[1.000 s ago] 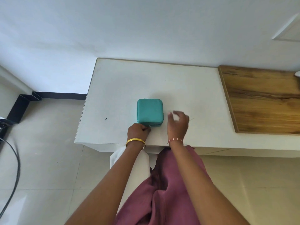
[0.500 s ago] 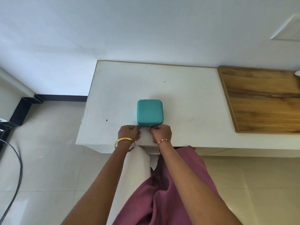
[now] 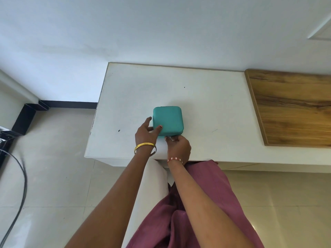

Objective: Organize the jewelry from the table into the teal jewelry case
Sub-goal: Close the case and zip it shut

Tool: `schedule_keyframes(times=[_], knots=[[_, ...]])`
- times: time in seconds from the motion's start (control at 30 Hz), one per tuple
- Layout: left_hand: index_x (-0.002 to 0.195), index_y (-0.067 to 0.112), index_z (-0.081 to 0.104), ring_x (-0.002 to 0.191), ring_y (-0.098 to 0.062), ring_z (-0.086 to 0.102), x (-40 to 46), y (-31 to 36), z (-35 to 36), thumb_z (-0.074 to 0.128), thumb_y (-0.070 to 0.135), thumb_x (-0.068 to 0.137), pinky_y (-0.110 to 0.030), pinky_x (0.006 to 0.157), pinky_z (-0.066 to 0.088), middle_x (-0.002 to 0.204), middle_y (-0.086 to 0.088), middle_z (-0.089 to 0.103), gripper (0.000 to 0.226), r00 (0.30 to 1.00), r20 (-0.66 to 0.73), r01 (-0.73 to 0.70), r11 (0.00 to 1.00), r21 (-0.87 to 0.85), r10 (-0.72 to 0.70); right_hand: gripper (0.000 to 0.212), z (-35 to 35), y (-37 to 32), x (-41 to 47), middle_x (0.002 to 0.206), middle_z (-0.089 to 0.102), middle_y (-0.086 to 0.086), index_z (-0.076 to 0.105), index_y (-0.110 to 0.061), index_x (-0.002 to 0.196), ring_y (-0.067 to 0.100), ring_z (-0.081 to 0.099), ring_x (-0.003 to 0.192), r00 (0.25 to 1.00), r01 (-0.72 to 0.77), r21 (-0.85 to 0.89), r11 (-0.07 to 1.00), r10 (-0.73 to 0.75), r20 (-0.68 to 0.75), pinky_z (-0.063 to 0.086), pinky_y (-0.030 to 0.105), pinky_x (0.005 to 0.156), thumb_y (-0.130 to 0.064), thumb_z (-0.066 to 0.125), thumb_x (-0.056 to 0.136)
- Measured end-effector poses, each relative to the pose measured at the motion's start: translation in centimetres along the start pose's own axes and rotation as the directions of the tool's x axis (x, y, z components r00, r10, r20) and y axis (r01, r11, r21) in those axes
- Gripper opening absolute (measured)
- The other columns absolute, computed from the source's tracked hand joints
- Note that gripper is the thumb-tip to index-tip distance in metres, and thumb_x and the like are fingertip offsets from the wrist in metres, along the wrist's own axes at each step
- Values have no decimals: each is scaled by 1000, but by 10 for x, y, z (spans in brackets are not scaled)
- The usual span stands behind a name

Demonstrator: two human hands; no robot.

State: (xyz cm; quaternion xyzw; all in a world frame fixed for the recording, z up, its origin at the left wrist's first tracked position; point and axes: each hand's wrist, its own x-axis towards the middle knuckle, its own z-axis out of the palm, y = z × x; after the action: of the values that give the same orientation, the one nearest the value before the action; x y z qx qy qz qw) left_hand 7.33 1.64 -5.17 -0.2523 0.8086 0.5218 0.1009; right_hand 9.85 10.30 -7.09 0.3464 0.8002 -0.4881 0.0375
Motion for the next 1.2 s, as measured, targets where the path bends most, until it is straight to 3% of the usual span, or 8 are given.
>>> schedule_keyframes(times=[0.33,0.47,0.63,0.73,0.83,0.9,1.0,1.2], knots=[[135,18,44,115,-27,55,0,3,-3,62,28,85,-31,97,40,123,-15,61,54,1000,22,-4,1000,25,4,13,0,-4,-2,71,66,5,60,-9,68,22,55,65,997,69,-11,998,-68,46,36,23,58,-20,66,73],[135,18,43,116,-27,54,-2,5,-2,61,28,86,-30,98,39,124,-14,61,54,1000,21,-2,1000,20,2,12,-3,-6,-1,76,69,11,62,-4,73,23,56,67,997,55,0,998,-55,62,37,24,60,-15,65,73],[135,18,43,116,-27,54,-3,6,-2,61,28,86,-31,98,40,125,-14,60,53,1000,19,3,1000,27,-3,16,-6,-9,-3,76,68,14,61,-3,74,23,52,63,980,186,-165,969,-172,96,35,25,57,-18,59,80],[135,18,43,116,-27,54,-4,6,-2,60,27,86,-30,97,39,124,-14,60,53,1000,16,3,999,33,-4,19,-9,-10,-1,79,66,19,57,-4,71,26,48,63,962,269,-303,914,-240,132,31,27,56,-16,51,85],[135,18,43,118,-27,53,-5,7,-2,60,27,87,-30,98,39,125,-13,60,52,1000,14,-5,999,44,4,25,-15,-9,3,88,67,20,61,1,87,33,60,77,922,384,-408,829,-317,223,40,32,61,-17,45,91],[135,18,43,119,-27,53,-5,8,-2,60,27,86,-31,100,38,126,-11,60,53,1000,14,-14,999,53,13,26,-25,-7,7,93,67,20,61,2,93,34,61,85,899,435,-458,775,-350,262,37,31,62,-17,43,93],[135,17,44,119,-27,52,-4,10,-3,61,26,86,-31,100,38,126,-10,60,52,1000,16,-20,997,73,19,26,-44,-4,21,98,66,21,61,1,96,35,60,90,897,441,-512,737,-363,250,30,27,62,-16,42,94],[135,17,43,117,-27,53,-2,16,-3,59,22,88,-32,98,39,125,-10,60,50,997,52,-58,982,178,49,26,-61,-4,50,99,67,18,62,-4,99,35,60,92,879,465,-631,621,-413,241,33,28,63,-19,41,96]])
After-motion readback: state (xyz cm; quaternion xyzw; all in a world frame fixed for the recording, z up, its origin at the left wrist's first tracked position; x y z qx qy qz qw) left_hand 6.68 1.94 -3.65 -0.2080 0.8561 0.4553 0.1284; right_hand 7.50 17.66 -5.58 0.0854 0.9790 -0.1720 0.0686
